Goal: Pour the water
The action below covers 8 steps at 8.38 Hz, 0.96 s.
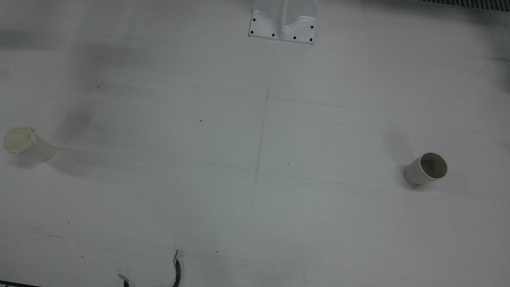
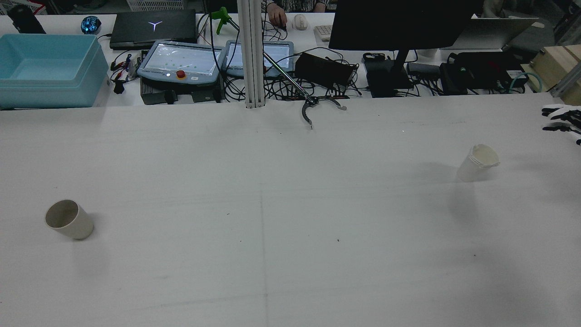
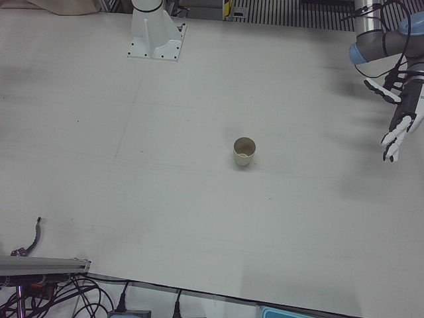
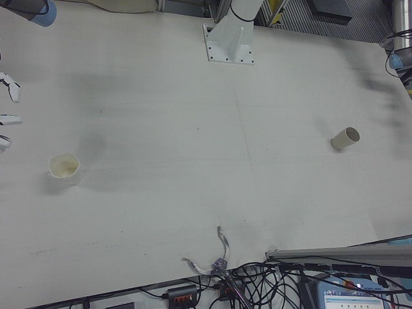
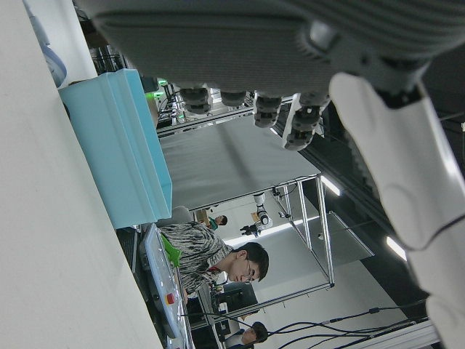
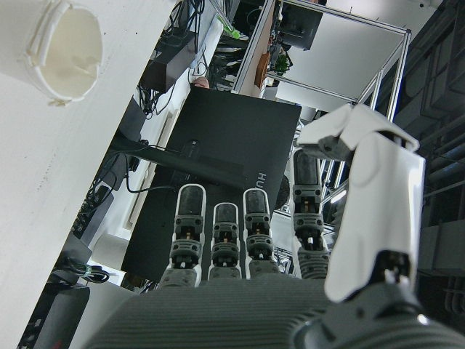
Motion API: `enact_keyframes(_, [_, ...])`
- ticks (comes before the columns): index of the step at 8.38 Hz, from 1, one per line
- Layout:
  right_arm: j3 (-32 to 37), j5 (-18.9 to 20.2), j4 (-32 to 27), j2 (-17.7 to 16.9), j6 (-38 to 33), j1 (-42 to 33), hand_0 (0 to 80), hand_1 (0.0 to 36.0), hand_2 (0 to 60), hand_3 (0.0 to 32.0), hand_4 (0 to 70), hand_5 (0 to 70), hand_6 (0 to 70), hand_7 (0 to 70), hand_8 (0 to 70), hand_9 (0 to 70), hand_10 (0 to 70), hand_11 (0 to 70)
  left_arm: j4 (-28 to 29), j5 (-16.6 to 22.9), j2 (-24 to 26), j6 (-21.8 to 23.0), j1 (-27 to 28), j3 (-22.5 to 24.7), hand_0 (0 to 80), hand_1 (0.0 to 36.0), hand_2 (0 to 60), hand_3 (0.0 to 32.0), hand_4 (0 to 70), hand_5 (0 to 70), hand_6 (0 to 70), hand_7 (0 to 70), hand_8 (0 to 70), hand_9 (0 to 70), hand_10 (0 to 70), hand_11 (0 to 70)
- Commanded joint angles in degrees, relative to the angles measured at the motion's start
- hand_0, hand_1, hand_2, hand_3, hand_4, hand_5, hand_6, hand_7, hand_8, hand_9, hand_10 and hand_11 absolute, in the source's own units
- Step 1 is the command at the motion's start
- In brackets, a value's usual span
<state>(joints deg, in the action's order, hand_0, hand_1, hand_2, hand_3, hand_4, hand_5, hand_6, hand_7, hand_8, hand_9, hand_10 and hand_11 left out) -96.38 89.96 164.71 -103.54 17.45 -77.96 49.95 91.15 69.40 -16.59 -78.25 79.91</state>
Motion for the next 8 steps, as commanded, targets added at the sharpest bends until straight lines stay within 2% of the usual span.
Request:
enact_keyframes(1, [0.1, 0.2, 0.0, -0.8, 0.1, 0.0, 54.6, 26.2, 42.1, 0.0, 25.5, 25.2, 17.9, 23.8, 13.1, 19.9, 17.4, 27.4, 4.3, -0.6, -0.2, -10.8, 5.0, 0.0, 50.6, 5.9, 0.0, 0.0, 20.4, 5.8, 2.7, 7.9, 0.1, 0.2, 1.7, 3.8])
enact_keyframes(2, [0.1, 0.3, 0.0, -0.8, 0.1, 0.3, 54.6, 26.3, 42.1, 0.0, 24.5, 25.3, 17.6, 23.5, 13.1, 19.9, 17.4, 27.4, 4.0, -0.3, -0.2, -12.3, 7.0, 0.0, 51.5, 7.4, 0.0, 0.0, 21.9, 7.5, 3.3, 9.3, 0.3, 0.4, 1.4, 3.4])
enact_keyframes(3, [0.1, 0.2, 0.0, -0.8, 0.1, 0.4, 54.7, 26.5, 42.2, 0.0, 24.6, 25.4, 17.7, 23.4, 12.9, 19.5, 16.7, 26.4, 4.7, -1.0, -0.2, -12.2, 11.5, -0.6, 52.5, 9.1, 0.0, 0.0, 20.4, 8.7, 3.9, 10.8, 0.4, 0.7, 0.4, 2.2])
enact_keyframes(4, [0.1, 0.2, 0.0, -0.8, 0.1, 0.5, 54.8, 26.6, 42.8, 0.0, 24.6, 25.7, 18.0, 23.6, 13.0, 19.7, 17.0, 26.8, 6.4, -3.3, -0.2, -8.8, 11.7, -0.5, 52.9, 10.3, 0.0, 0.0, 17.0, 8.7, 3.3, 11.5, 1.1, 1.7, 1.9, 4.5])
enact_keyframes(5, [0.2, 0.2, 0.0, -0.8, 0.2, 0.6, 55.2, 26.9, 42.5, 0.0, 25.1, 26.0, 18.5, 24.2, 13.3, 20.1, 17.0, 26.9, 6.8, -6.6, -0.1, -7.7, 12.9, -0.4, 51.7, 8.3, 0.0, 0.0, 17.6, 6.5, 2.8, 11.3, 2.0, 3.1, 3.7, 6.9])
enact_keyframes(6, [0.1, 0.2, 0.0, -0.8, 0.2, 0.8, 54.8, 26.7, 42.6, 0.0, 24.6, 26.1, 18.1, 23.8, 13.2, 19.9, 17.0, 26.8, 6.8, -7.9, 0.5, -9.5, 15.6, -0.3, 51.4, 7.0, 0.0, 0.0, 24.4, 10.5, 5.7, 14.4, 1.8, 3.2, 3.4, 6.3])
enact_keyframes(7, [0.2, 0.2, 0.0, -0.8, 0.3, 0.8, 54.5, 26.6, 42.6, 0.0, 24.0, 25.5, 17.7, 23.5, 13.1, 19.9, 17.1, 27.0, 6.9, -13.0, 0.6, -10.7, 22.1, -0.3, 52.1, 7.7, 0.0, 0.0, 25.5, 11.8, 6.2, 15.3, 1.7, 3.0, 3.1, 5.9])
enact_keyframes(8, [0.1, 0.2, 0.0, -0.8, 0.3, 0.9, 54.6, 26.8, 43.0, 0.0, 23.9, 26.0, 17.8, 23.7, 13.2, 20.0, 17.2, 27.2, 9.4, -23.3, 1.3, -12.1, 32.8, -0.4, 52.8, 9.2, 0.0, 0.0, 23.1, 12.1, 5.7, 16.1, 1.8, 3.4, 3.0, 5.9])
